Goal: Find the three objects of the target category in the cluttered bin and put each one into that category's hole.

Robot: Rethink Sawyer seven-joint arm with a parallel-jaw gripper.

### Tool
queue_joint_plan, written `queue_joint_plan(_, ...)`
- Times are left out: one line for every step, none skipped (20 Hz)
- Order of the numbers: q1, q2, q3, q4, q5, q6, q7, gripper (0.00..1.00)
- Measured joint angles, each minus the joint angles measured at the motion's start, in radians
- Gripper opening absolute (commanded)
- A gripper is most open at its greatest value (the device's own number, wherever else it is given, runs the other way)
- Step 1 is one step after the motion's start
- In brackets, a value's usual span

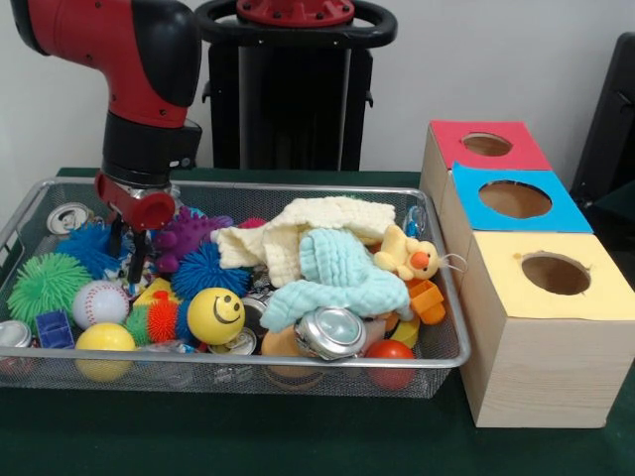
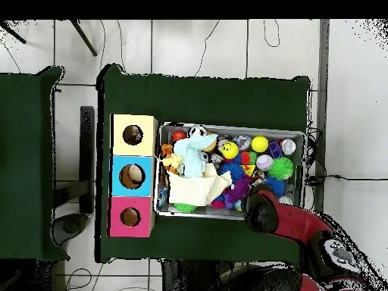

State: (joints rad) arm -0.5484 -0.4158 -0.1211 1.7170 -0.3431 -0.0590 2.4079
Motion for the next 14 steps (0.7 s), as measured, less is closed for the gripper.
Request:
queue_joint_plan(0.000, 0.000, 0.001, 0.000, 0.002, 0.000, 0.000, 1.00)
queue_joint_plan(0.000, 0.000, 0.001, 0.001, 0.005, 0.000, 0.000, 1.00)
queue_joint_plan(0.000, 0.000, 0.001, 0.001, 0.007, 0.000, 0.000, 1.00)
queue_joint_plan(0.001, 0.000, 0.002, 0.001, 0.014, 0.000, 0.000, 1.00)
queue_joint_plan(0.001, 0.000, 0.003, 0.001, 0.019, 0.000, 0.000, 1.00)
queue_joint_plan(0.001, 0.000, 0.003, 0.001, 0.023, 0.000, 0.000, 1.00)
queue_joint_plan(0.002, 0.000, 0.004, 0.001, 0.026, 0.000, 0.000, 1.00)
queue_joint_plan(0.002, 0.001, 0.005, 0.001, 0.034, 0.000, 0.000, 1.00)
queue_joint_plan(0.003, 0.000, 0.005, 0.001, 0.039, 0.000, 0.000, 1.00)
queue_joint_plan(0.003, 0.000, 0.006, 0.001, 0.046, 0.000, 0.000, 1.00)
queue_joint_plan(0.004, 0.001, 0.006, 0.001, 0.051, 0.000, 0.000, 1.00)
queue_joint_plan(0.005, 0.001, 0.007, 0.001, 0.056, 0.000, 0.000, 1.00)
queue_joint_plan(0.006, 0.000, 0.007, 0.001, 0.062, 0.000, 0.000, 1.00)
queue_joint_plan(0.008, -0.001, 0.007, 0.002, 0.068, 0.000, 0.000, 1.00)
